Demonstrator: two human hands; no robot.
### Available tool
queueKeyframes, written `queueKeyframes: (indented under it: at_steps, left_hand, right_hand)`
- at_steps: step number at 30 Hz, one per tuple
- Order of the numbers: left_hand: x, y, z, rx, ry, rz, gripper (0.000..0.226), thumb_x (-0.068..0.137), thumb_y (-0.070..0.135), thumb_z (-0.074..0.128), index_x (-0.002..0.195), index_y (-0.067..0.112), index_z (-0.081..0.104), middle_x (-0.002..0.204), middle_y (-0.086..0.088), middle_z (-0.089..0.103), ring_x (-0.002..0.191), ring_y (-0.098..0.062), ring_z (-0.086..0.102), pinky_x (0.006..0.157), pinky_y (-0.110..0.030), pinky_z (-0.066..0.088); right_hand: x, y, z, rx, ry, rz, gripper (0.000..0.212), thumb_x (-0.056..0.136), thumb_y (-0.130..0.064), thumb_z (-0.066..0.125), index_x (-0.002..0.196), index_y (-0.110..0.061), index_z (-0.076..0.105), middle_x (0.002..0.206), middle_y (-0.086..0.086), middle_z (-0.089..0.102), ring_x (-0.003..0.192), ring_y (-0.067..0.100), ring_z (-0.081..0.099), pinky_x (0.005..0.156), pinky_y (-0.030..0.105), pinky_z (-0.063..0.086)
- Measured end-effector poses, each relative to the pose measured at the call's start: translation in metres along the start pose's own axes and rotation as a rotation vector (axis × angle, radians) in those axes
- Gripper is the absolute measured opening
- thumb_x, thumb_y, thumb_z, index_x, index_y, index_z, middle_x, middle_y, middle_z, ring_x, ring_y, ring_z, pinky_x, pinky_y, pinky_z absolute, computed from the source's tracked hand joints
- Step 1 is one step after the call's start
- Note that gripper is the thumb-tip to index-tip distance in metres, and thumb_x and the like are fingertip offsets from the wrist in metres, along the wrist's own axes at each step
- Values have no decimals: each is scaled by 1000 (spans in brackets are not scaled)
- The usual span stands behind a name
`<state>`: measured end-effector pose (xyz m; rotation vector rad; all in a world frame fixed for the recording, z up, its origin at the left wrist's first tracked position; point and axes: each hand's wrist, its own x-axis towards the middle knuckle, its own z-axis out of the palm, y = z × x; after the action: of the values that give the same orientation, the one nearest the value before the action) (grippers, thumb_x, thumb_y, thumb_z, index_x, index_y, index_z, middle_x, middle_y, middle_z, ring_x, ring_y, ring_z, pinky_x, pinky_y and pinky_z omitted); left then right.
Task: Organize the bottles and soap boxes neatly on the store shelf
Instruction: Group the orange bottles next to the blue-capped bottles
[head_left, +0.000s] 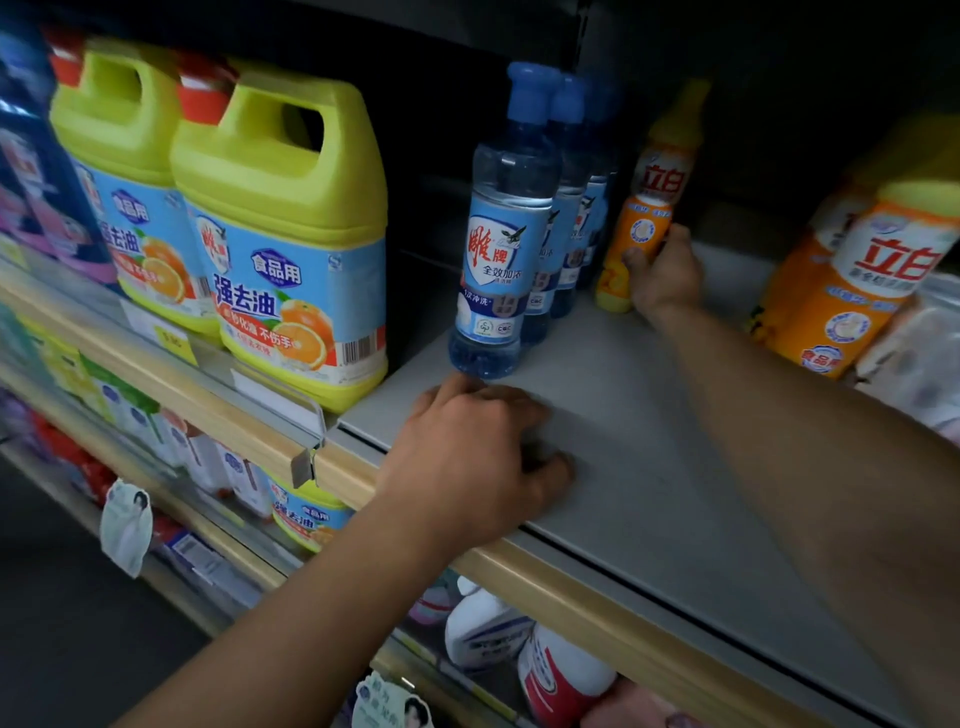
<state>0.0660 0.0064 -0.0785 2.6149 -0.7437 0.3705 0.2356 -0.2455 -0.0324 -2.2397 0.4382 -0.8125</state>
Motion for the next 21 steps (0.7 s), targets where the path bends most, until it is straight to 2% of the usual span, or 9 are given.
queueKeyframes:
  at_steps: [6, 12, 15, 17, 21]
  left_hand:
    - [-1, 0, 1, 3, 9, 6, 57, 82, 69, 43, 126, 37, 58, 132, 20, 56, 122, -16, 42, 101, -35, 36]
    - [-1, 0, 0, 8, 4, 12, 58, 80, 70, 38, 123, 36, 59, 131, 20, 56, 121, -16, 43, 101, -35, 34]
    - [-1, 0, 0, 11, 3, 14, 58, 80, 70, 37, 120, 35, 60, 128, 19, 58, 120, -17, 43, 100, -36, 35]
    - [0, 1, 0, 12, 7, 8, 57, 80, 69, 39, 119, 34, 61, 127, 16, 60, 121, -18, 44, 100, -37, 36]
    - [0, 2, -1, -14, -3, -13, 60, 76, 67, 40, 121, 33, 62, 126, 13, 63, 124, -20, 44, 103, -39, 38]
  right_hand:
    - [3, 0, 3, -20, 15, 16, 41, 95, -28, 59, 129, -9, 46, 133, 13, 57, 121, 31, 54, 99, 35, 41]
    - [1, 0, 1, -40, 9, 34, 45, 95, -31, 60, 132, -11, 44, 134, 13, 57, 122, 33, 53, 99, 36, 41]
    - [-5, -2, -4, -67, -79, 100, 52, 94, -35, 61, 135, -10, 40, 138, 13, 53, 125, 32, 52, 98, 34, 41]
    - [-15, -1, -11, -75, -148, 150, 55, 93, -37, 62, 135, -11, 38, 138, 12, 53, 124, 31, 52, 90, 31, 41]
    - [-50, -5, -31, -131, -233, 128, 55, 92, -42, 60, 136, -16, 39, 135, 10, 53, 121, 31, 53, 84, 30, 36]
